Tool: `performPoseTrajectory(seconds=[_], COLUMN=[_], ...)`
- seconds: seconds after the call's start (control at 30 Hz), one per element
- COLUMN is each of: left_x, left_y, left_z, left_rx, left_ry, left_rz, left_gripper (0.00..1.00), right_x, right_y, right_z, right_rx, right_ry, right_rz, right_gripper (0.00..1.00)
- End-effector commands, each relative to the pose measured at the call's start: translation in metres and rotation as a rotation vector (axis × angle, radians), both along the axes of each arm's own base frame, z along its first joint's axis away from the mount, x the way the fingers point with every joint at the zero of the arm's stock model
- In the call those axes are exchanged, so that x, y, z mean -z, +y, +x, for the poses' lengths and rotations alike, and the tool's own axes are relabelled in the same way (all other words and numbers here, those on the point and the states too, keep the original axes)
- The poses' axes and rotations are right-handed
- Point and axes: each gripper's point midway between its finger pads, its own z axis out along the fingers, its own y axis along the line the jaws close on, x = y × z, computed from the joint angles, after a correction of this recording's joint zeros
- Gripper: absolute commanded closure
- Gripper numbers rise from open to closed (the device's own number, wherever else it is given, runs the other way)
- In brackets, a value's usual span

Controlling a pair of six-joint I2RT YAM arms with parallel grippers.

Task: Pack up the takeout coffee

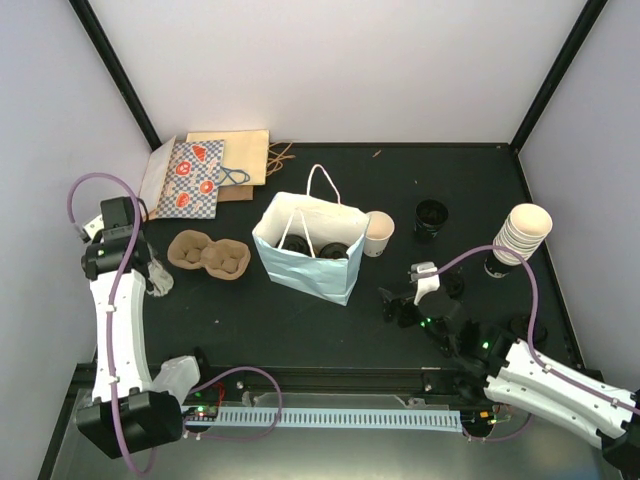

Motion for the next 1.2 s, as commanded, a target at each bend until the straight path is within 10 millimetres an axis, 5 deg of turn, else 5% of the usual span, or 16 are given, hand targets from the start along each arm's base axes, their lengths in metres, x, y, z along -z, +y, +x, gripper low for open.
performPoseTrajectory(seconds=[0.0, 0.3, 0.7, 0.87, 1.17], left_x=[-0.020, -0.022, -0.016, -0.014, -0.026], left_y=[0.008, 0.004, 0.002, -0.001, -0.015], left_z=[0.015, 0.029, 0.039, 0.041, 0.036], left_rx=[0.038, 0.075, 0.096, 0.109, 0.126], left_ry=[-0.017, -0.029, -0.022, -0.018, -0.077], left_rz=[0.064, 0.037, 0.009, -0.003, -0.032], left_gripper=[0.48, 0.66, 0.71, 0.91, 0.98], right_x=[-0.011, -0.010, -0.009, -0.008, -0.007], right_y=[0.004, 0.005, 0.007, 0.008, 0.009], right_z=[0.004, 0.004, 0.004, 0.004, 0.004], right_rx=[-0.001, 0.000, -0.010, -0.011, -0.017], right_ry=[-0.024, -0.020, -0.015, -0.013, -0.009], right_rz=[0.028, 0.026, 0.022, 0.019, 0.014], right_gripper=[0.00, 0.00, 0.00, 0.00, 0.00])
